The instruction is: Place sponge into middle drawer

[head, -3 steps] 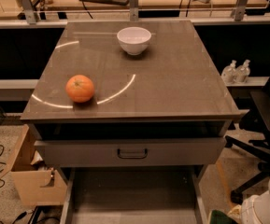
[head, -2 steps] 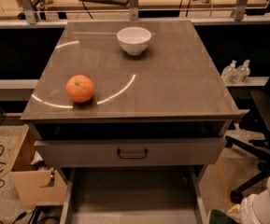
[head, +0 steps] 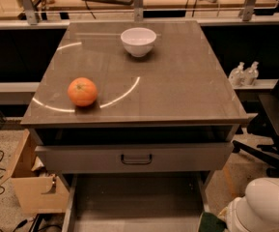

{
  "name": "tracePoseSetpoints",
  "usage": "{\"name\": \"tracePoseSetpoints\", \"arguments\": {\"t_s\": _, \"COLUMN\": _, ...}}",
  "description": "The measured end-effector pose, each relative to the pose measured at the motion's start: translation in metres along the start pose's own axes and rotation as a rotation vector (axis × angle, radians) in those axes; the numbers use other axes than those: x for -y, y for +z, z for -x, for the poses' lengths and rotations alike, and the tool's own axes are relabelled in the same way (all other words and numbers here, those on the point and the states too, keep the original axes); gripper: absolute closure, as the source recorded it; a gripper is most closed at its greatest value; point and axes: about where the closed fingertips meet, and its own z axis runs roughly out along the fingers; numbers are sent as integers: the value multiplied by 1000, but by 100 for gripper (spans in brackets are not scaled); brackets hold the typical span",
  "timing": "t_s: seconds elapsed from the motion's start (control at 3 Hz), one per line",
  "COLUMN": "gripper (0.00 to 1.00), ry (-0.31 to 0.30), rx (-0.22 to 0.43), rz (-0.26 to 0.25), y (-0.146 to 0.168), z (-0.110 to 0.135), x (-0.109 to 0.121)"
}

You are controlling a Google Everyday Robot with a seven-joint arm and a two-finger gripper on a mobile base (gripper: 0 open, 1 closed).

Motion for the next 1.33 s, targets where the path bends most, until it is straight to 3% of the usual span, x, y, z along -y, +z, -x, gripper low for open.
{"name": "tracePoseSetpoints", "arguments": {"t_s": 0.33, "gripper": 100, "ry": -17, "rx": 12, "rz": -57, "y": 19, "z": 29, "x": 18}}
{"name": "tracePoseSetpoints", "arguments": {"t_s": 0.67, "gripper": 100, "ry": -35, "rx": 59, "rz": -81, "y": 36, "z": 57, "x": 28}}
{"name": "tracePoseSetpoints", "arguments": {"t_s": 1.0, "gripper": 100, "ry": -68, "rx": 114, "rz": -60, "y": 58, "z": 86, "x": 28}}
{"name": "tracePoseSetpoints", "arguments": {"t_s": 1.33, "gripper": 100, "ry": -95, "rx": 151, "rz": -7, "y": 88, "z": 113, "x": 20}}
